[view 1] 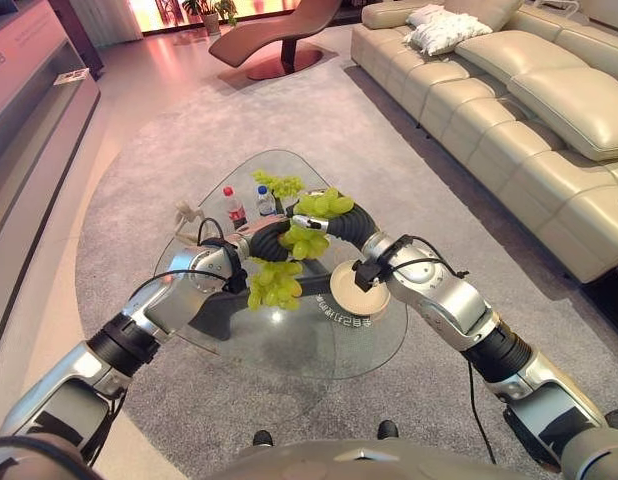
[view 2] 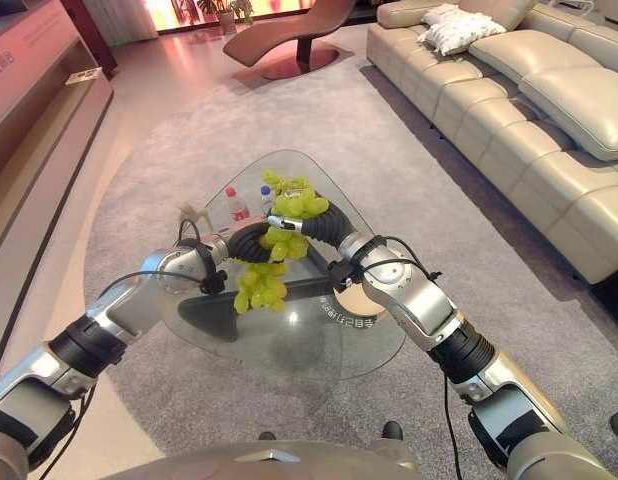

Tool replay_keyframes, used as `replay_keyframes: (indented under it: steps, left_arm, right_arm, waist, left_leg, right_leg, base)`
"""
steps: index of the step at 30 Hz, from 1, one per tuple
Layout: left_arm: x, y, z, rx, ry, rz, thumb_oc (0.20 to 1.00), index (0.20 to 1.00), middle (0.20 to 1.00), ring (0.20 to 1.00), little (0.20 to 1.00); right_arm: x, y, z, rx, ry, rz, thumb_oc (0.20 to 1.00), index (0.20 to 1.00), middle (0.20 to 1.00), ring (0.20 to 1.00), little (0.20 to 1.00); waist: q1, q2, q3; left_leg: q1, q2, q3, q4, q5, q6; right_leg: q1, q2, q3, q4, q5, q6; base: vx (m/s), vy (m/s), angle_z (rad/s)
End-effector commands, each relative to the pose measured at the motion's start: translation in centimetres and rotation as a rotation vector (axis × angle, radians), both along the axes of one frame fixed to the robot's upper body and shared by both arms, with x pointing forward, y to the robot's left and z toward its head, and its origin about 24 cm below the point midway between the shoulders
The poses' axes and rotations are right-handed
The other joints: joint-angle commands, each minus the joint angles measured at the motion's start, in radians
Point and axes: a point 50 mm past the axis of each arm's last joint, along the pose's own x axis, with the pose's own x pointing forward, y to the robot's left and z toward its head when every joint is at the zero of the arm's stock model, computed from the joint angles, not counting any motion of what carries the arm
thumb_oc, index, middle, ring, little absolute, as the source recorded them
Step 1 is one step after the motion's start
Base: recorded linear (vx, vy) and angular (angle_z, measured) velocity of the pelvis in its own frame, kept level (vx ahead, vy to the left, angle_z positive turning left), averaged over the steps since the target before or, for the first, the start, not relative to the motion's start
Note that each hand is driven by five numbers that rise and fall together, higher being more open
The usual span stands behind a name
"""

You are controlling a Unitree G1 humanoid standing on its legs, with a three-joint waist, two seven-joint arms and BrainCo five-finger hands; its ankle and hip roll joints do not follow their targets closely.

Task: Pick up fruits into the plate

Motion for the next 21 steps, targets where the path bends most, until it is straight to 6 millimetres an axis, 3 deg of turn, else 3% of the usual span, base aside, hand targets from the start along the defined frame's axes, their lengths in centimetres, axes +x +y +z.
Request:
replay_keyframes:
  steps: [1, 11, 12, 20, 21]
  left_arm:
    - [0.7, -3.0, 3.9, -0.023, -0.124, -0.135, 0.2, 0.2, 0.2, 0.2, 0.2]
    - [1.0, -2.0, 4.7, -0.16, -0.177, -0.039, 0.219, 0.219, 0.219, 0.219, 0.219]
    - [1.0, -1.7, 4.9, -0.199, -0.194, -0.02, 1.0, 1.0, 1.0, 1.0, 1.0]
    - [1.0, -0.6, 4.3, -0.277, -0.125, 0.046, 1.0, 1.0, 1.0, 1.0, 1.0]
    - [0.7, -0.1, 3.1, -0.32, -0.041, 0.078, 1.0, 1.0, 1.0, 1.0, 1.0]
  right_arm:
    - [-2.2, 3.8, 7.5, 0.211, -0.313, 0.193, 0.2, 0.2, 0.2, 0.2, 0.2]
    - [-2.1, 3.4, 7.2, 0.22, -0.292, 0.172, 0.2, 0.2, 0.2, 0.2, 0.2]
    - [-2.1, 3.2, 7.0, 0.225, -0.289, 0.164, 0.2, 0.2, 0.2, 0.2, 0.2]
    - [-2.0, 2.5, 6.8, 0.228, -0.3, 0.138, 0.2, 0.2, 0.2, 0.2, 0.2]
    - [-2.0, 2.2, 6.7, 0.221, -0.314, 0.122, 0.2, 0.2, 0.2, 0.2, 0.2]
  waist:
    - [0.001, -0.029, 0.028]
    - [0.009, -0.033, 0.03]
    - [0.013, -0.035, 0.029]
    - [0.022, -0.035, 0.027]
    - [0.026, -0.034, 0.026]
  left_leg:
    - [-0.012, -0.05, -0.042, 0.05, -0.153, 0.045]
    - [-0.014, -0.05, -0.047, 0.051, -0.154, 0.044]
    - [-0.015, -0.049, -0.046, 0.051, -0.153, 0.043]
    - [-0.018, -0.049, -0.056, 0.052, -0.153, 0.042]
    - [-0.015, -0.051, -0.064, 0.048, -0.153, 0.044]
  right_leg:
    - [0.033, 0.029, 0.011, 0.089, -0.167, 0.0]
    - [0.032, 0.029, 0.008, 0.093, -0.169, -0.002]
    - [0.033, 0.029, 0.004, 0.091, -0.168, -0.003]
    - [0.034, 0.029, 0.0, 0.092, -0.169, -0.005]
    - [0.036, 0.03, 0.0, 0.091, -0.169, -0.006]
  base:
    - [0.0, 0.0, 0.0]
    - [0.0, 0.0, 0.0]
    - [0.0, 0.0, 0.0]
    - [0.0, 0.001, 0.0]
    - [0.01, 0.004, 0.03]
